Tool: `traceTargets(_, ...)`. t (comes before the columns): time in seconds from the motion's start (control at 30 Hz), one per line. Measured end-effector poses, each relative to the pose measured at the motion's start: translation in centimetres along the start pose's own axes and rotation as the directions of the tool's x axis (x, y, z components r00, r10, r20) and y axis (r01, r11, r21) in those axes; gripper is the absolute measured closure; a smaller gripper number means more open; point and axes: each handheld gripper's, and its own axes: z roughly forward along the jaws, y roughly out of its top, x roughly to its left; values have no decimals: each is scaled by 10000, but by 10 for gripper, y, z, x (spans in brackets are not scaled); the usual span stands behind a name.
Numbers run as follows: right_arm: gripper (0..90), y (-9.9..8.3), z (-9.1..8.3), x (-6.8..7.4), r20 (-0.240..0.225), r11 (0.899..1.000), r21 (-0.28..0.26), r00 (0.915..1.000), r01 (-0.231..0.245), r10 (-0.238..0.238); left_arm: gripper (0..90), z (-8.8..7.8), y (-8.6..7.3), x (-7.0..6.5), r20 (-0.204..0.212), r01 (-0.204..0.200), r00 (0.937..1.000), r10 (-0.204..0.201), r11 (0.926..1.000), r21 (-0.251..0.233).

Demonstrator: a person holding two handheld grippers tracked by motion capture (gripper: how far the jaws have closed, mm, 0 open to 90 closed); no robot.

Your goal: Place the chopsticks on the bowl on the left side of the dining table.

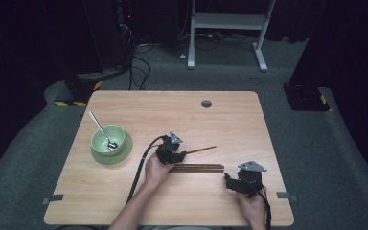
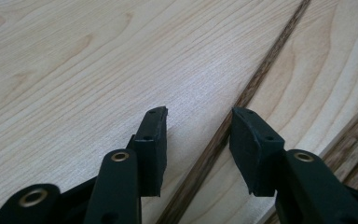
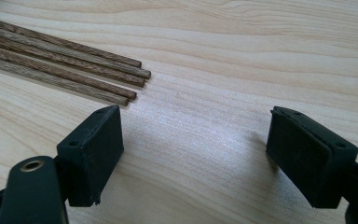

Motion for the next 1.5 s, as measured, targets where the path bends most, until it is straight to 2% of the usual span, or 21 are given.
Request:
traceTargets(0.6,192,0,0,0,-22,10000,-19,10000,55,-55,652,1,3,13,-238,276,9993,-273,9995,126)
traceTargets(0.93,194,0,0,0,-31,10000,-18,10000,52,-52,732,1,3,19,-283,320,9991,-318,9995,71)
traceTargets(1.5,194,0,-1,0,-30,10000,-21,10000,50,-50,797,-1,-1,32,-460,379,9982,-377,9993,27)
